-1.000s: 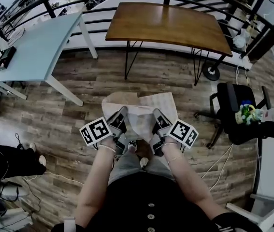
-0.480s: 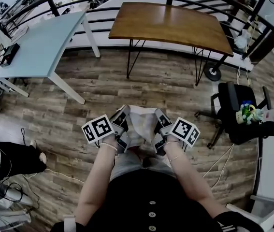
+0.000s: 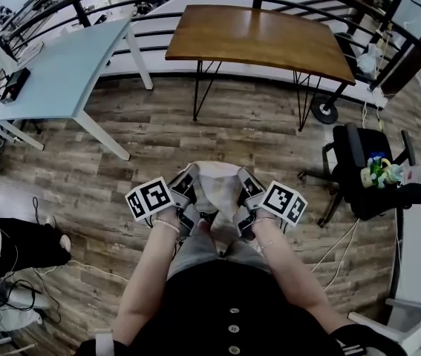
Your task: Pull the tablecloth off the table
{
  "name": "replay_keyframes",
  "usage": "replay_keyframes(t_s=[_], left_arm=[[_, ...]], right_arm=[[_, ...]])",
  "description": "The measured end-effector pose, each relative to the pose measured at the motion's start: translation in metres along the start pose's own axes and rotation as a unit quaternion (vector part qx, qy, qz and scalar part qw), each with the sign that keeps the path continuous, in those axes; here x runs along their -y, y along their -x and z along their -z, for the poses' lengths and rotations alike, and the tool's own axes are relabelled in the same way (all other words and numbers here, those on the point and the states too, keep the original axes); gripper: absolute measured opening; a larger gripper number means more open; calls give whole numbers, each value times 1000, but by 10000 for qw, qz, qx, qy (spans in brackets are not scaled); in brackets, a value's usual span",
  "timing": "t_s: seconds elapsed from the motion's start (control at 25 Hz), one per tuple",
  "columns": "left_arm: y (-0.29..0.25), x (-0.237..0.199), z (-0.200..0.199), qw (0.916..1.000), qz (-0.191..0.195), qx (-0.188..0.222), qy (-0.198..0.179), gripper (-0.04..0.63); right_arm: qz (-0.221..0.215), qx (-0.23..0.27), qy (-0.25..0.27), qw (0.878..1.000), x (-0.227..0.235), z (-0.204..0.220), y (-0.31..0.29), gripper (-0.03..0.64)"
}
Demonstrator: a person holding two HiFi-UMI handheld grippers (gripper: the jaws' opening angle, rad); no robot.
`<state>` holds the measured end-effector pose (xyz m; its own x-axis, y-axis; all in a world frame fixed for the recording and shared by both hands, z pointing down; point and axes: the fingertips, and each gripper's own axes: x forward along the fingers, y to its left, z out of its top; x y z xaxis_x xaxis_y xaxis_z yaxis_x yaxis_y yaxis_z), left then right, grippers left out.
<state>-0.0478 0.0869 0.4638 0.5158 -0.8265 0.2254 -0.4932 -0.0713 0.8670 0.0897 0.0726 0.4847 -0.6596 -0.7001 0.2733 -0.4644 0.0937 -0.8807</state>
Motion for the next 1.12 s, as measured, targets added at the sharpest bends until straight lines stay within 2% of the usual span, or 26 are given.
replay_keyframes(t_s=[1.12], left_arm=[[12, 14, 3, 9999, 94, 43, -108, 17]], right_arm=[[-154, 21, 13, 9999, -8, 3, 10, 26]])
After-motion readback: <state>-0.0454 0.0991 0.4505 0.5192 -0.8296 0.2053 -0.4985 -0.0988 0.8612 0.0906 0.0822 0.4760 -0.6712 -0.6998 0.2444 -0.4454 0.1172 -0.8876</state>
